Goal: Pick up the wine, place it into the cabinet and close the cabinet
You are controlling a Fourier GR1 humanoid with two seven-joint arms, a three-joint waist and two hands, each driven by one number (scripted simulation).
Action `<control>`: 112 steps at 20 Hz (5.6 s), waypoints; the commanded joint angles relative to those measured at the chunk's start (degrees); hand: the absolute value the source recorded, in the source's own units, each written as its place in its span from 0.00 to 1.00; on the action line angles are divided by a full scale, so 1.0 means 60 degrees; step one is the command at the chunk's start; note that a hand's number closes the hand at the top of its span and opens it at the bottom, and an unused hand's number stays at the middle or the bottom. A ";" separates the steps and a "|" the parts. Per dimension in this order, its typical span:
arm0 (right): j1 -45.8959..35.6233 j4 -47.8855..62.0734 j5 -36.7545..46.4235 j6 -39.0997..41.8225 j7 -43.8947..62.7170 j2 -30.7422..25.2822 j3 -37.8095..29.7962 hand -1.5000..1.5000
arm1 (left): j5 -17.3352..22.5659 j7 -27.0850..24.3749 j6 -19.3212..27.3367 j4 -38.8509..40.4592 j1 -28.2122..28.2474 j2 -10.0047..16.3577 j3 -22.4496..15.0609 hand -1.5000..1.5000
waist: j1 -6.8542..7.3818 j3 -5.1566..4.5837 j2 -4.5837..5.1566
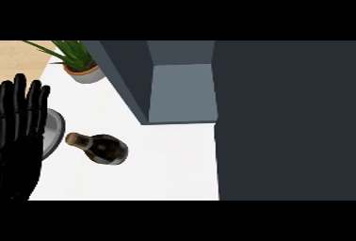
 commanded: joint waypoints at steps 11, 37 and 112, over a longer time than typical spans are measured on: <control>0.2101 -0.2031 -0.2389 0.1784 0.1813 -0.0410 0.1258 0.00 | 0.5867 0.2006 -0.1761 -0.0457 0.0966 0.0070 0.0458 0.00 | 0.0171 -0.0223 0.0009; 0.2875 -0.5612 -0.2736 0.0571 0.4527 -0.0652 0.1896 0.00 | 0.9549 0.5627 0.0451 -0.3400 0.0588 0.1638 0.3729 0.00 | 0.0154 -0.0227 -0.0018; 0.3420 -0.4269 -0.3262 0.2026 0.3063 -0.0211 0.0997 0.00 | 0.2055 -0.5968 -0.6255 1.5094 -0.2891 0.0853 0.3108 0.00 | 0.0017 -0.0242 0.0132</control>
